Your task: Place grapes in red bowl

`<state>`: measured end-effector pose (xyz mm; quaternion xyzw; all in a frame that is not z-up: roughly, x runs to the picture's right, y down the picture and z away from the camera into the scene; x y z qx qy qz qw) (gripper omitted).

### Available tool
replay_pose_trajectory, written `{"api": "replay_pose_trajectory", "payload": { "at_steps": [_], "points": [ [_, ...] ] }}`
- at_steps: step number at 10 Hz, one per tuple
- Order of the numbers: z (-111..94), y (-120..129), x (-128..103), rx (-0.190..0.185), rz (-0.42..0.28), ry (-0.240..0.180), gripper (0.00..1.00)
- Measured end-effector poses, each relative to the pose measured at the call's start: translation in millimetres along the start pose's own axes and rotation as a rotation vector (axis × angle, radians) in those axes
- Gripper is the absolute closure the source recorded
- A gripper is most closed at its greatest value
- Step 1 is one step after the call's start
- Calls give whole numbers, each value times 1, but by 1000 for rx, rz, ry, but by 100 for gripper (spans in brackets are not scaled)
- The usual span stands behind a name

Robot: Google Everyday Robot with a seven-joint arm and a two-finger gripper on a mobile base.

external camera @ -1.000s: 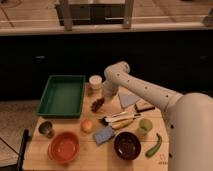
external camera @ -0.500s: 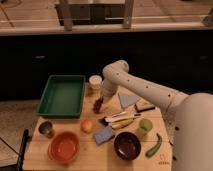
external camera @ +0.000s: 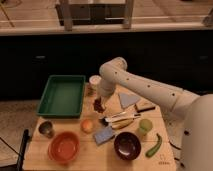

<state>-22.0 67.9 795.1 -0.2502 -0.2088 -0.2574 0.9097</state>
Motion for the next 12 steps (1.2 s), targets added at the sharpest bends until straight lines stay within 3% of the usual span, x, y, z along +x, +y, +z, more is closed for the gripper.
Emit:
{"api": "replay_pose_trajectory", "payload": {
  "at_steps": [12],
  "points": [
    [-14,24,-91,-57,-188,-42,95]
  ]
}}
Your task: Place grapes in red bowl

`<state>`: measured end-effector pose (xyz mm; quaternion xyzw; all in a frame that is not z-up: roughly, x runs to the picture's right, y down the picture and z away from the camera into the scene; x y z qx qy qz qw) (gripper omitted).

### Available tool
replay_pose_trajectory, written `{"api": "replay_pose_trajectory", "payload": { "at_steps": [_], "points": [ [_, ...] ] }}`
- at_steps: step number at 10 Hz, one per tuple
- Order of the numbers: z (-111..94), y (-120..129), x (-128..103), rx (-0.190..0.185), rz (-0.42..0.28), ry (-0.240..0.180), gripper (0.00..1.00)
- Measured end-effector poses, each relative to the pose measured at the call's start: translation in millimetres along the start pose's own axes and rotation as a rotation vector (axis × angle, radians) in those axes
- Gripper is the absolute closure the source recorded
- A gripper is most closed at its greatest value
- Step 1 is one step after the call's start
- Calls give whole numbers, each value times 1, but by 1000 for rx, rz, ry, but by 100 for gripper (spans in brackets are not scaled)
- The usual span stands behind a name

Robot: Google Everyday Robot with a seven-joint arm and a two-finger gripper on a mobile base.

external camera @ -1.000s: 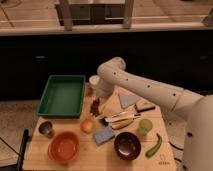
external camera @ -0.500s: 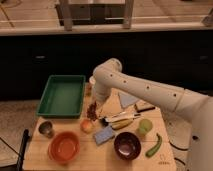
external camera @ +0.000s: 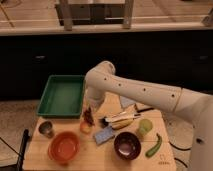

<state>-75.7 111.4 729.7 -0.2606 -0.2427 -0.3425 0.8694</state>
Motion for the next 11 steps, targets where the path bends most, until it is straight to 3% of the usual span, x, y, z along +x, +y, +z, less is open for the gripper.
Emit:
{"api": "replay_pose_trajectory", "payload": {
  "at_steps": [4,7,11],
  "points": [
    [5,4,-30,-22,-54,-13,95],
    [10,4,-55,-22,-98,-31,95],
    [21,5,-72,-13,-133,-49,95]
  ]
}}
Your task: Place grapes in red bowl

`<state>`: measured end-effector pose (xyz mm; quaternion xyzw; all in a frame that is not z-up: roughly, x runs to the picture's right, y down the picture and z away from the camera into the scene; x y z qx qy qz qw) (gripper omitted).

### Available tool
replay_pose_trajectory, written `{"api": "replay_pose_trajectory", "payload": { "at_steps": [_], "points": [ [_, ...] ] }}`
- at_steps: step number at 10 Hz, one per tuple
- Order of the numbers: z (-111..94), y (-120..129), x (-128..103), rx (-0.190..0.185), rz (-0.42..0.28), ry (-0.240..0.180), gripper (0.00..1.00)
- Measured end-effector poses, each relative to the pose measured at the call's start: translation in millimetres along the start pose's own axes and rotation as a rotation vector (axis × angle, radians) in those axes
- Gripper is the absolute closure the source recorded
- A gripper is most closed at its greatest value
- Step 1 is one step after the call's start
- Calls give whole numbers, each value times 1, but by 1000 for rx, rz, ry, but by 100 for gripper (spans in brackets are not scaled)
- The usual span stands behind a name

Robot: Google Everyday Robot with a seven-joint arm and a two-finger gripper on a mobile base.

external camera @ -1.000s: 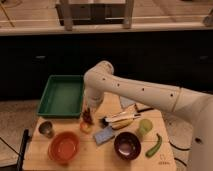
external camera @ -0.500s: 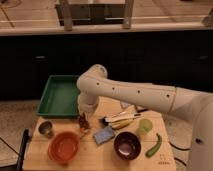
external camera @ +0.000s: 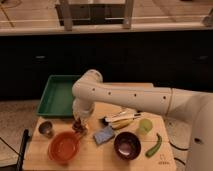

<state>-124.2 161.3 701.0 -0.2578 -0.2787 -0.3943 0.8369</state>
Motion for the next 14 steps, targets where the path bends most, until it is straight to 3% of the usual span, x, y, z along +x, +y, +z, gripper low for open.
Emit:
{"api": "replay_pose_trajectory", "payload": {
  "at_steps": [3,14],
  "points": [
    [4,0,-23,-5,-49,-28,95],
    [27,-11,-56,-57,-197,-115,95]
  ]
}}
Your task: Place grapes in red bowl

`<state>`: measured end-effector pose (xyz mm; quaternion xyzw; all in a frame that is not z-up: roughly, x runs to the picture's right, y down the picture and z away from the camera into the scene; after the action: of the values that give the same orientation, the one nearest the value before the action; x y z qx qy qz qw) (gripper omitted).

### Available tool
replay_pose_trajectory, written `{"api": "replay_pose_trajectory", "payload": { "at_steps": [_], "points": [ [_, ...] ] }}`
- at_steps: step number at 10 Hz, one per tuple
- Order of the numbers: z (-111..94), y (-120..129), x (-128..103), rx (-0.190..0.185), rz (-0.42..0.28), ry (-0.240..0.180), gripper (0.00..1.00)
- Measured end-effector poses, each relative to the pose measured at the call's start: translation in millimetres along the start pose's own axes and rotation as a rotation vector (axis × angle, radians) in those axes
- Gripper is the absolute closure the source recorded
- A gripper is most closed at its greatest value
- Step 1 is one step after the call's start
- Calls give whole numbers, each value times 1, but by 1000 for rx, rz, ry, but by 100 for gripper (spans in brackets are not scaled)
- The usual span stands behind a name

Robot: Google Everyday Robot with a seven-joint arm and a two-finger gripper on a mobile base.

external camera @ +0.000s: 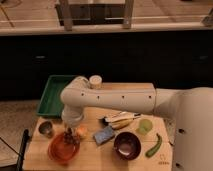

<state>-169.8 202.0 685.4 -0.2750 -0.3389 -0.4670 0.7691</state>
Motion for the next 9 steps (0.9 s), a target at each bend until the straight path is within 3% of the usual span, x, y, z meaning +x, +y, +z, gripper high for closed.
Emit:
{"api": "replay_pose_trajectory", "payload": {
  "at_steps": [9],
  "points": [
    [6,-1,-2,-19,-56,-34,95]
  ]
}}
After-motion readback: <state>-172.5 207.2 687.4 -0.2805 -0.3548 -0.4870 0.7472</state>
